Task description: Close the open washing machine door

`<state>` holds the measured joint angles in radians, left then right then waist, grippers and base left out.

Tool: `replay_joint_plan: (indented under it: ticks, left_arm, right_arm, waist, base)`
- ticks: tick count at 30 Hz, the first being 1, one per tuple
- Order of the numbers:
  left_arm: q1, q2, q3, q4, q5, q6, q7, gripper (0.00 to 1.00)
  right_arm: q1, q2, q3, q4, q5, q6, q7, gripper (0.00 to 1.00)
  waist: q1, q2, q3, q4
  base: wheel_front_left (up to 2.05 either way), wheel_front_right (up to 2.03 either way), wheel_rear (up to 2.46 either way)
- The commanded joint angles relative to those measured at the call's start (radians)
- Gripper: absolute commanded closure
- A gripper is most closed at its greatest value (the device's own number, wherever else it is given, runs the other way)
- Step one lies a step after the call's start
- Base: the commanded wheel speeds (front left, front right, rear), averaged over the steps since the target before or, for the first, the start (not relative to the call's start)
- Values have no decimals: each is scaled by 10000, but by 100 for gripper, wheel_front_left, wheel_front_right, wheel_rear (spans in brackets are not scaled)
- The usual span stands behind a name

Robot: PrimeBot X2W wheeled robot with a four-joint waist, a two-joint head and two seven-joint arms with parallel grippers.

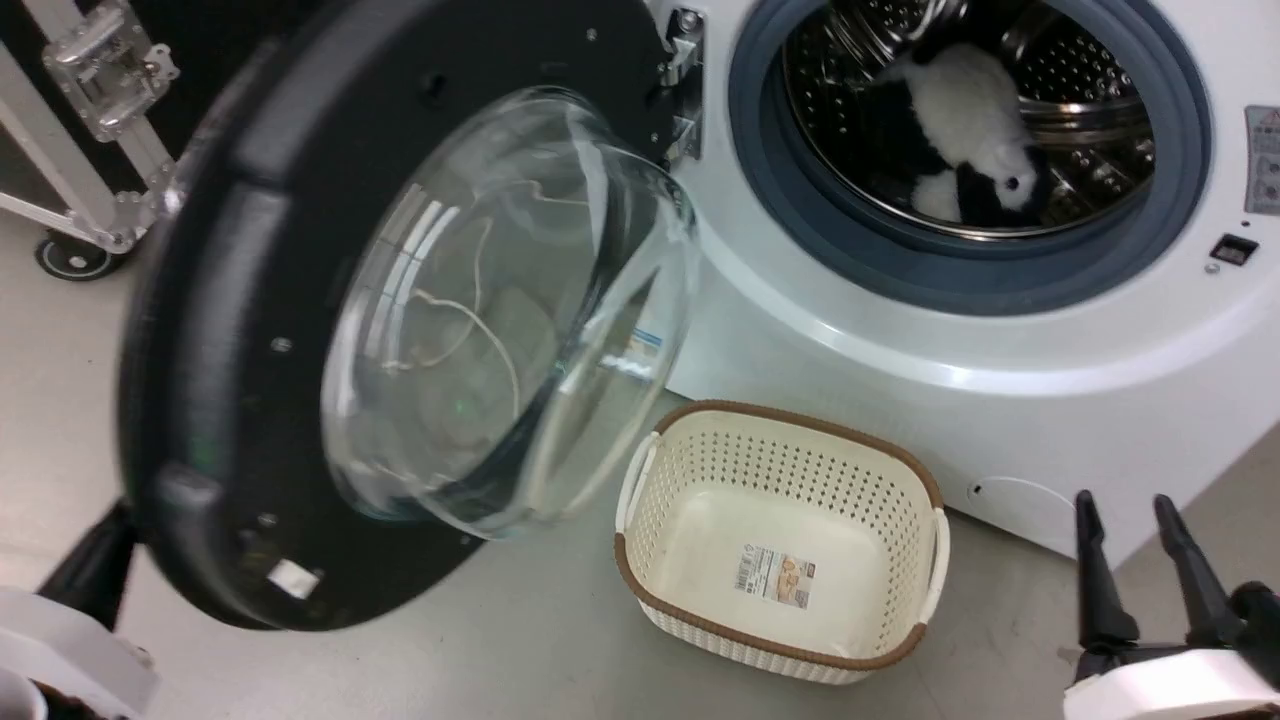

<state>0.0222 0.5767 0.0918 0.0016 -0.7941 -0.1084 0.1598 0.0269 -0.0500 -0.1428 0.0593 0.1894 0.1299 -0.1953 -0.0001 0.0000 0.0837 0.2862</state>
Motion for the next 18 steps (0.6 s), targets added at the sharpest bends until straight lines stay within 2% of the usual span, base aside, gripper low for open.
replay_joint_plan:
  ticks: [1, 9, 14, 18]
  left_arm:
    - [190, 163, -290, -411, -226, -93, 97, 100]
    - [647, 420, -2491, -2798, -413, -180, 1085, 100]
    - [18, 229, -4384, -3693, -291, -222, 1501, 100]
    - [-936, -125, -5836, -3775, -217, -222, 1427, 100]
  right_arm:
    - [15, -2, -158, 76, 104, 7, -123, 0]
    - [-141, -3, -1107, 313, 159, 8, -435, 0]
    - [-117, -3, -1476, 464, 215, 8, -556, 0]
    - [-161, -3, -1602, 465, 250, 8, -581, 0]
  waist:
    - [1, 0, -86, 82]
    - [1, 0, -276, 45]
    - [1, 0, -425, -203]
    - [1, 0, -392, -606]
  base:
    - [0, 0, 0]
    - [0, 0, 0]
    - [0, 0, 0]
    - [0, 0, 0]
